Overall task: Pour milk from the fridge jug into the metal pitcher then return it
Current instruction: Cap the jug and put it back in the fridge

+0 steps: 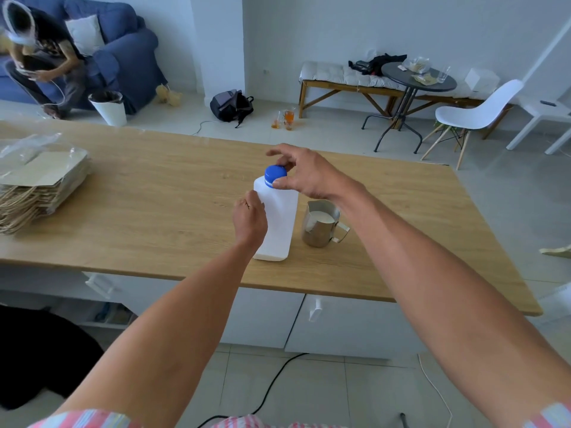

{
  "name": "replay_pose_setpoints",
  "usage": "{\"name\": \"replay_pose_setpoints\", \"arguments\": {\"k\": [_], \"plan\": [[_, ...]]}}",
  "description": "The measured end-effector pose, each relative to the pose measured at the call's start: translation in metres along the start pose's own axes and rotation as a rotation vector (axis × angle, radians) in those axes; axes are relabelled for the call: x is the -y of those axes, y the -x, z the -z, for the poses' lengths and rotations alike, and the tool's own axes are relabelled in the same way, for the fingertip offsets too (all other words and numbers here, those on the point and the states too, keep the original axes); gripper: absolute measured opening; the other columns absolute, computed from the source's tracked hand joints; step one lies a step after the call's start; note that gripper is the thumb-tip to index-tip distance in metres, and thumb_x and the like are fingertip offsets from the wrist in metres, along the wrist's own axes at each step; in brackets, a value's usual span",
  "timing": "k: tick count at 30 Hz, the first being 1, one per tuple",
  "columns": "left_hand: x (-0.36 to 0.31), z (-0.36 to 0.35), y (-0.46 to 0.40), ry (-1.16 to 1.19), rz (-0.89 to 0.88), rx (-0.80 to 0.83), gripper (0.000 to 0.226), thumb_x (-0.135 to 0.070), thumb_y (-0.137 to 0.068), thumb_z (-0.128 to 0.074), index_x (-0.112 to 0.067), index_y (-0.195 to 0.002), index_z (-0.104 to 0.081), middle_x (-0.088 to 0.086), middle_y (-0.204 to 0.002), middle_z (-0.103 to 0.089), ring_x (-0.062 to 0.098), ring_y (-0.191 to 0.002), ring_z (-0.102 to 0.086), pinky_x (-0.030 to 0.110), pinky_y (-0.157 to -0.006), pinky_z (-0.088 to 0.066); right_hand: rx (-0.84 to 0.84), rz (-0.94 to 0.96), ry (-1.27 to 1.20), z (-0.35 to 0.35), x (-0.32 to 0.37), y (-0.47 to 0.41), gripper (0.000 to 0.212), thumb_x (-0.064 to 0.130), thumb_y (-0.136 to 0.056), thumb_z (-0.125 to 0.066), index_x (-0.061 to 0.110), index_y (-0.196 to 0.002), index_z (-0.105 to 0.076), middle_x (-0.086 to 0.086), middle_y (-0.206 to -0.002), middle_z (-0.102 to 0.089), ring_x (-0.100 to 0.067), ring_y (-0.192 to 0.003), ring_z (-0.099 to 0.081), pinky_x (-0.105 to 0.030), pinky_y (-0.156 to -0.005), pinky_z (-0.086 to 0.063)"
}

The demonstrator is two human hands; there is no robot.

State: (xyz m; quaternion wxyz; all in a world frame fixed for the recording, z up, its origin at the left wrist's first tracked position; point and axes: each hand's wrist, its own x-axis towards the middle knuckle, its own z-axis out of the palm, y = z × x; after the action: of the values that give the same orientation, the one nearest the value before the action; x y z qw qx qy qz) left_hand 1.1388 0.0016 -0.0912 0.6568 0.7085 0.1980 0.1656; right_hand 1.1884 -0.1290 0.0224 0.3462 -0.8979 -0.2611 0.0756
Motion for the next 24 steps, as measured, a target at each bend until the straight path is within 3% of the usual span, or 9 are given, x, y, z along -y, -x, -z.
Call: {"name": "replay_pose_setpoints", "arguments": {"k": [2, 5, 7, 16, 18, 20, 22, 24], "plan": [[-0.001, 0.0, 0.0, -0.008, -0.005, -0.002, 0.036, -0.018, -0.096, -0.032, -0.016, -0.061, -0.027, 0.009, -0.061, -0.031, 0.02, -0.059, -0.026, 0.035, -0.053, -0.022, 0.147, 0.01, 0.175, 0.014, 0.008, -0.006, 0.059, 0.014, -0.089, -0.076, 0.028, -0.143, -0.059, 0.005, -0.134, -0.065, -0.005, -0.112, -0.059, -0.015, -0.091, -0.042], [-0.001, 0.0, 0.0, -0.01, -0.001, -0.01, 0.036, -0.017, -0.098, -0.031, -0.015, -0.062, -0.029, 0.011, -0.062, -0.032, 0.019, -0.057, -0.025, 0.034, -0.051, -0.021, 0.233, 0.058, 0.423, 0.021, 0.02, -0.018, 0.054, 0.008, -0.087, -0.073, 0.03, -0.135, -0.066, 0.006, -0.133, -0.067, -0.013, -0.113, -0.062, -0.033, -0.1, -0.051], [-0.001, 0.0, 0.001, -0.011, -0.008, -0.011, 0.034, -0.017, -0.098, -0.031, -0.011, -0.064, -0.034, 0.01, -0.064, -0.035, 0.02, -0.059, -0.026, 0.033, -0.051, -0.021, 0.244, 0.062, 0.504, 0.02, 0.026, -0.023, 0.054, 0.007, -0.084, -0.074, 0.03, -0.132, -0.068, 0.002, -0.129, -0.067, -0.019, -0.11, -0.063, -0.04, -0.098, -0.054], [-0.003, -0.001, 0.0, -0.008, 0.019, -0.017, 0.034, -0.017, -0.098, -0.031, -0.012, -0.064, -0.034, 0.01, -0.062, -0.033, 0.015, -0.053, -0.025, 0.024, -0.043, -0.022, 0.22, 0.137, 0.67, 0.013, 0.031, -0.027, 0.056, -0.002, -0.083, -0.074, 0.031, -0.127, -0.069, -0.001, -0.132, -0.057, -0.025, -0.111, -0.061, -0.042, -0.088, -0.057], [-0.002, -0.001, -0.001, -0.005, 0.022, -0.024, 0.035, -0.017, -0.098, -0.031, -0.014, -0.063, -0.031, 0.008, -0.062, -0.034, 0.014, -0.052, -0.026, 0.024, -0.044, -0.023, 0.221, 0.137, 0.678, 0.013, 0.031, -0.028, 0.044, 0.009, -0.084, -0.078, 0.028, -0.123, -0.07, -0.002, -0.128, -0.058, -0.024, -0.104, -0.062, -0.043, -0.086, -0.057], [-0.002, -0.002, 0.0, 0.005, 0.019, -0.028, 0.036, -0.016, -0.098, -0.032, -0.014, -0.062, -0.03, 0.006, -0.06, -0.034, 0.015, -0.053, -0.026, 0.026, -0.045, -0.024, 0.192, 0.102, 0.689, 0.013, 0.032, -0.026, 0.027, 0.032, -0.085, -0.08, 0.02, -0.106, -0.07, -0.004, -0.114, -0.06, -0.021, -0.085, -0.061, -0.042, -0.076, -0.056], [-0.001, -0.003, 0.0, 0.002, 0.011, -0.033, 0.038, -0.015, -0.098, -0.032, -0.015, -0.06, -0.028, 0.002, -0.056, -0.033, 0.016, -0.054, -0.026, 0.029, -0.048, -0.024, 0.14, 0.054, 0.715, 0.01, 0.033, -0.026, 0.035, 0.047, -0.085, -0.075, 0.016, -0.089, -0.058, -0.003, -0.097, -0.054, -0.02, -0.072, -0.054, -0.037, -0.064, -0.048], [-0.001, -0.003, 0.0, -0.003, 0.014, -0.04, 0.04, -0.014, -0.098, -0.031, -0.016, -0.058, -0.027, -0.001, -0.054, -0.031, 0.018, -0.055, -0.026, 0.03, -0.05, -0.023, 0.09, 0.028, 0.731, 0.005, 0.035, -0.024, 0.042, 0.053, -0.088, -0.07, 0.017, -0.086, -0.048, -0.002, -0.091, -0.048, -0.023, -0.077, -0.052, -0.036, -0.063, -0.04]]}}
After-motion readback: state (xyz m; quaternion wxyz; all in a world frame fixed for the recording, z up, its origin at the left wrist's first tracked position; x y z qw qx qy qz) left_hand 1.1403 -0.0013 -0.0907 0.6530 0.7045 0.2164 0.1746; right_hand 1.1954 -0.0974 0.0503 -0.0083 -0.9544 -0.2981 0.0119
